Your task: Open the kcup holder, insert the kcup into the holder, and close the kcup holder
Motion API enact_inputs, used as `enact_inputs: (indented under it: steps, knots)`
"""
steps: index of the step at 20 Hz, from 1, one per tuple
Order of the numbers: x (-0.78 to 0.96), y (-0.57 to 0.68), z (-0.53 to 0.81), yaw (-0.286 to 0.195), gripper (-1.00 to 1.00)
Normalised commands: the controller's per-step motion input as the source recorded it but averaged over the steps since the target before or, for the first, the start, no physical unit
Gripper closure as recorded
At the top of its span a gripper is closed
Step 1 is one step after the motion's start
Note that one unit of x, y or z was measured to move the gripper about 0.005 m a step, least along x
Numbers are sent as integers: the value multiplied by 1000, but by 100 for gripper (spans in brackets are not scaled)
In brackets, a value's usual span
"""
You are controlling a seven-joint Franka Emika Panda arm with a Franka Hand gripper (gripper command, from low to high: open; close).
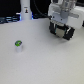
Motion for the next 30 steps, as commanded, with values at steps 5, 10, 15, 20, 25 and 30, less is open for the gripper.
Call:
enact_inputs:
  steps: [5, 10, 15, 20, 25, 30]
  knots:
    - [944, -311, 259, -79, 100]
    - [931, -312, 253, -78, 100]
    - [347, -151, 85, -16, 100]
    - [412, -208, 21, 0, 100]
    - [924, -320, 231, -75, 100]
    - [416, -162, 95, -28, 100]
